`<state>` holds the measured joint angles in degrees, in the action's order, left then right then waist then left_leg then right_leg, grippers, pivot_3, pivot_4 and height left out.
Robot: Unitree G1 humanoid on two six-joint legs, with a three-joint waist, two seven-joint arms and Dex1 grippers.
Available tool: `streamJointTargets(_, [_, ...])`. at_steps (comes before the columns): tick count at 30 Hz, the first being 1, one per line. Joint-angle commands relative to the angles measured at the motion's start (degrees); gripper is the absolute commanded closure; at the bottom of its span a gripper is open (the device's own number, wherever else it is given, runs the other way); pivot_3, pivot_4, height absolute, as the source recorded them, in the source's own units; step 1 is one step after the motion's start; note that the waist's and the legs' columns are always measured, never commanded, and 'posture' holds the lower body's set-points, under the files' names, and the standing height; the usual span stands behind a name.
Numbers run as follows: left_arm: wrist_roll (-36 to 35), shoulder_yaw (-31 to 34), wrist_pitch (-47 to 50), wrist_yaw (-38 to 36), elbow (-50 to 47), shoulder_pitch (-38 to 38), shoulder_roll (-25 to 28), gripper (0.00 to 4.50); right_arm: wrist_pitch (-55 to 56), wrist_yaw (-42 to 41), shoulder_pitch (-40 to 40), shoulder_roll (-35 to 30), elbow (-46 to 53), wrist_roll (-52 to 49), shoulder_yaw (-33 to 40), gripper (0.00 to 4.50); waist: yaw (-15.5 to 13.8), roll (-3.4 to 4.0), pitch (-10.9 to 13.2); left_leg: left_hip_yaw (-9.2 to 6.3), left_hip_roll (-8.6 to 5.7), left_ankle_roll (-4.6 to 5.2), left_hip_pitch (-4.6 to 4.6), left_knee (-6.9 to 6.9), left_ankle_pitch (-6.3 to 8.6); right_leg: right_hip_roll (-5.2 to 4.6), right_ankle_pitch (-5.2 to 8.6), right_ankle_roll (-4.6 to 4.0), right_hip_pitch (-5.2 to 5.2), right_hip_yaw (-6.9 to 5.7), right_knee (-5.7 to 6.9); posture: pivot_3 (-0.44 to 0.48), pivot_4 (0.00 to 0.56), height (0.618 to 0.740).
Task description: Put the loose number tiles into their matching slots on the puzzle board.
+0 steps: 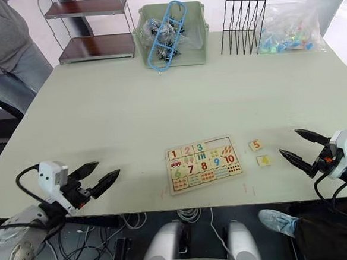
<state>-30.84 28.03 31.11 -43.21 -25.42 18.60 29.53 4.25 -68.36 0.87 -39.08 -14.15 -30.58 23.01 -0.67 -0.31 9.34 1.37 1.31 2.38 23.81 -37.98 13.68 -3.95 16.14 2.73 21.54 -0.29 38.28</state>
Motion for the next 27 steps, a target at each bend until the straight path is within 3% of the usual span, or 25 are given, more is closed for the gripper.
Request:
streamJointTargets(1, [-1.98,2.83,-1.96,1.07,-3.49,2.01,-0.47,0.04,2.22,-1.56,-0.28,-0.82,-1.01,-1.04,2.17,0.0,-0.01,0.01,0.0,0.0,0.0,0.0,0.0,0.0,0.0,0.0,0.0,0.0,0.0,0.0,0.0,0.0,0.15,0.74])
streamJointTargets(13, [-3.36,3.21,-3.5,1.78,-3.73,3.37,0.86,0.04,4.41,-3.99,-0.55,0.53,-5.08,-2.23,2.27,0.0,-0.03,0.01,-0.01,0.01,0.0,0.01,0.0,0.04,0.0,-0.01,0.0,-0.03,-0.03,0.0,-0.17,0.0,0.15,0.74])
streamJointTargets(27, [-2.22,-0.03,-6.28,-0.31,1.7,-0.68,2.41,0.04,6.13,-3.99,1.92,2.57,-3.33,-2.85,2.42,0.0,-0.02,0.02,-0.02,0.03,-0.01,0.01,-0.01,0.19,0.0,-0.01,0.0,-0.03,-0.02,0.01,-0.27,0.0,0.15,0.74])
